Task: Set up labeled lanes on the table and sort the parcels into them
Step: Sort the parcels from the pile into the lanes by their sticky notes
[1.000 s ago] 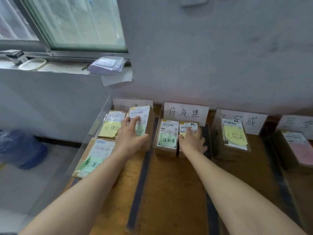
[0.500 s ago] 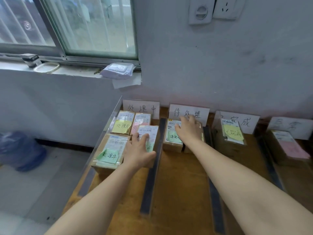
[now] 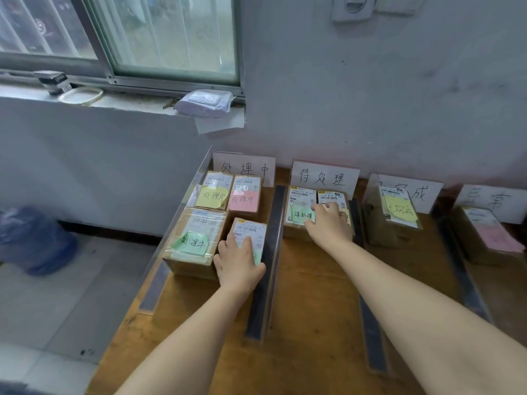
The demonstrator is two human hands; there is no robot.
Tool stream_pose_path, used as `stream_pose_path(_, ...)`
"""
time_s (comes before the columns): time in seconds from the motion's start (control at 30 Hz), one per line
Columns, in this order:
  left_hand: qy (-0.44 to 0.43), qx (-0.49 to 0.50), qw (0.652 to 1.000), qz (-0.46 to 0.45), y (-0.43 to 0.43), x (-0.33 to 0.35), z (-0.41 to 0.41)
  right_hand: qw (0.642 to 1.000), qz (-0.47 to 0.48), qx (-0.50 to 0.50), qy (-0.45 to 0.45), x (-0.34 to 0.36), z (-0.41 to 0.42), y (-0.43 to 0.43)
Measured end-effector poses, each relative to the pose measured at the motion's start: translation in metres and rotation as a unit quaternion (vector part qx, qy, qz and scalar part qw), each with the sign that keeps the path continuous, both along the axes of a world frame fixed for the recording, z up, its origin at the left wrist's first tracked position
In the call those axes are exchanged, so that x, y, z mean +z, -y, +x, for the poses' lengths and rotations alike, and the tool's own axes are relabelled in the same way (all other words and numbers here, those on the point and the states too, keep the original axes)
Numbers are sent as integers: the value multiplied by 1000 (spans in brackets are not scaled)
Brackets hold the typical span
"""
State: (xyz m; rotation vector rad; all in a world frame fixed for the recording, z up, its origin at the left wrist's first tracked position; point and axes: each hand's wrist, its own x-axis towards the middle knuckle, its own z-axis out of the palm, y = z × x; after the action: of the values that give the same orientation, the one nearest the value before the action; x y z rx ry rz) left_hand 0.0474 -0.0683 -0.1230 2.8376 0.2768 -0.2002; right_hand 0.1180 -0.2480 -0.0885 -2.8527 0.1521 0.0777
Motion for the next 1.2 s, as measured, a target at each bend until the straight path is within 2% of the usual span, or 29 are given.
stream_pose_path(0.1, 12, -32, 998, 47, -2, -8, -2, 1000, -16, 6, -22, -4, -2, 3)
stream_pose_path(0.3, -32, -192, 975, 108, -22, -10, -6, 997, -32, 0, -72, -11, -4, 0)
stream_pose_path(0.47, -11, -207, 964, 168, -23, -6, 1, 994, -68, 27, -85, -15, -6, -2)
stream_pose_path(0.6, -16, -203, 966, 158, -22, -4, 5, 991, -80, 41, -96, -17, -6, -1)
stream_pose_path(0.77, 0, -189, 977, 99, -23, 16, 9, 991, -76, 46, -96, -8, -12, 0)
stream_pose_path(0.97, 77, -197, 974, 83, -1, 64, 17, 993, -80, 83, -27, 24, -28, 22)
stream_pose_path(1.2, 124, -234, 961, 78, 82, 113, 2, 986, -117, 109, 46, 65, -63, 95)
